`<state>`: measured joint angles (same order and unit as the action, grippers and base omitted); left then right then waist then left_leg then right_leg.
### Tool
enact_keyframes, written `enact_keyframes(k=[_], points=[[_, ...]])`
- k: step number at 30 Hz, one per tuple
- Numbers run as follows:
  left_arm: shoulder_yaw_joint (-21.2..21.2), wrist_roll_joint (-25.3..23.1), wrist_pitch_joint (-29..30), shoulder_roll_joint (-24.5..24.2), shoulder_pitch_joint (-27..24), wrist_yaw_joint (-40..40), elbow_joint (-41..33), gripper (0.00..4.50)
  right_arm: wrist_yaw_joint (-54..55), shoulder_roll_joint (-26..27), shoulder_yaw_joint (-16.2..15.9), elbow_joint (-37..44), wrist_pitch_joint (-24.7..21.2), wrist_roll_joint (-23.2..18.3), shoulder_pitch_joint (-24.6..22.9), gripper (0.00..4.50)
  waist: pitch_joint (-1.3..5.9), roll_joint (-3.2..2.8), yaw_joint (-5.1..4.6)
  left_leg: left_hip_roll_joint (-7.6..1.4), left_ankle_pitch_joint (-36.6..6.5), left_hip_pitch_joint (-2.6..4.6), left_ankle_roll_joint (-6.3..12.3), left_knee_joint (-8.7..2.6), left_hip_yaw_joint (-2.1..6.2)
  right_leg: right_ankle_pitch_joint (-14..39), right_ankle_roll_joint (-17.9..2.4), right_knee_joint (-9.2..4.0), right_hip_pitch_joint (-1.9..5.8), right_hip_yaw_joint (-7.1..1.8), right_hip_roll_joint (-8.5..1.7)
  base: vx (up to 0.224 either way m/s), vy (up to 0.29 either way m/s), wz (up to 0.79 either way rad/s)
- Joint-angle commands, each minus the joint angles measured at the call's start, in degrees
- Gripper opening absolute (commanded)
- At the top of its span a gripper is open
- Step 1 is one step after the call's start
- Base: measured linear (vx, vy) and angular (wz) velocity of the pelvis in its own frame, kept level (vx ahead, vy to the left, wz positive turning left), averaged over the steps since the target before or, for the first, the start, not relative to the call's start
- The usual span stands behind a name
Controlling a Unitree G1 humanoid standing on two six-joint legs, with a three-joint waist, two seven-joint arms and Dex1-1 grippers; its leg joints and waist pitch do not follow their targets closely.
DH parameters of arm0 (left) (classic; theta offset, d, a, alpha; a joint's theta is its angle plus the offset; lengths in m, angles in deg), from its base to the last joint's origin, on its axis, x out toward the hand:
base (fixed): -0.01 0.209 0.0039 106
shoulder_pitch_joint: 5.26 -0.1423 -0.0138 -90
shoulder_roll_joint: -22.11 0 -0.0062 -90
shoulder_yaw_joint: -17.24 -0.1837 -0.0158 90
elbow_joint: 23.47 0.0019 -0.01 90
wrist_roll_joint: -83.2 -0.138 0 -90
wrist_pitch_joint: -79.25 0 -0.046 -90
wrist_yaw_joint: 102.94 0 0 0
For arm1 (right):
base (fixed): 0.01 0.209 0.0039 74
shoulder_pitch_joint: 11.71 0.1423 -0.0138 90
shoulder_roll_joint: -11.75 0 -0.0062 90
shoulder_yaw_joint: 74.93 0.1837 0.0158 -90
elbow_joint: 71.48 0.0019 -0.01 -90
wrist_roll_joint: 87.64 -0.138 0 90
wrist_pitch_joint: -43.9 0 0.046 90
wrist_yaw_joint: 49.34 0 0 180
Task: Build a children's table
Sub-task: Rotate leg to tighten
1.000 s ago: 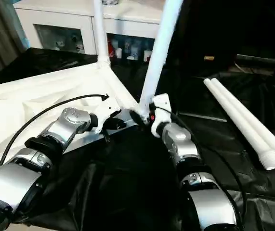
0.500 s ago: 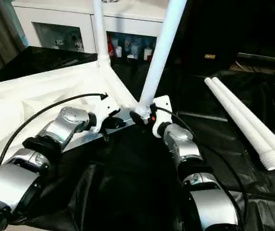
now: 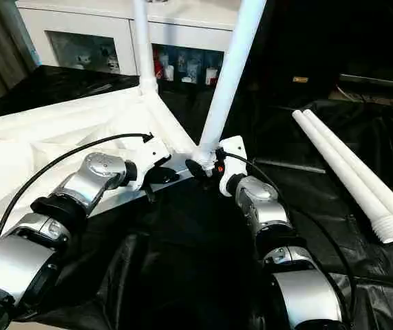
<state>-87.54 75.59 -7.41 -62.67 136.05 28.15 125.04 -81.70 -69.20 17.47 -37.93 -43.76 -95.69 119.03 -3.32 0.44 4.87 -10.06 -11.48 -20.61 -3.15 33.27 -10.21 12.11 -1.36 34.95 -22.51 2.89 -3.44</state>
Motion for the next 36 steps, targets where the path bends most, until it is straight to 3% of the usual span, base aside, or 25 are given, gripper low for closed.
enact_keyframes(k=[1,6,11,36], points=[[-0.37,-0.65,-0.21,-0.5,-0.75,-0.53,-0.95,0.0,0.33,0.12,-0.42,-0.29,-0.41,0.84,-0.57,4.16,3.75,0.25,0.13,-3.62,-2.75,0.45,6.0,-3.47,0.91,-3.66,-17.19,-3.01,3.23,-2.94,-5.91,0.0,0.0,0.0],[-0.32,-0.65,-0.05,-0.79,-0.88,-0.74,-1.17,0.0,-0.07,0.17,0.25,0.15,0.48,0.22,-0.41,4.16,4.05,0.19,0.18,-3.55,-0.19,0.16,7.43,-2.99,0.9,-8.4,-17.85,-2.32,3.17,-2.84,-5.75,0.0,0.0,0.0],[-0.29,-0.66,-0.07,-0.91,-0.95,-0.74,-1.14,0.0,-0.59,0.21,0.83,0.32,0.52,-0.46,-0.43,4.34,4.02,0.22,0.27,-3.61,-1.35,0.26,7.41,-2.99,0.86,-6.63,-17.89,-2.46,3.15,-2.8,-5.78,0.0,0.0,0.0],[-0.55,-0.8,0.44,-1.66,-1.95,-1.78,-2.31,0.0,-2.49,-0.92,2.33,2.22,1.99,-2.04,-0.38,4.34,4.36,0.1,0.48,-3.42,0.39,0.06,8.41,-2.47,0.86,-10.07,-18.54,-1.85,3.37,-2.63,-5.64,0.0,0.0,0.0]])
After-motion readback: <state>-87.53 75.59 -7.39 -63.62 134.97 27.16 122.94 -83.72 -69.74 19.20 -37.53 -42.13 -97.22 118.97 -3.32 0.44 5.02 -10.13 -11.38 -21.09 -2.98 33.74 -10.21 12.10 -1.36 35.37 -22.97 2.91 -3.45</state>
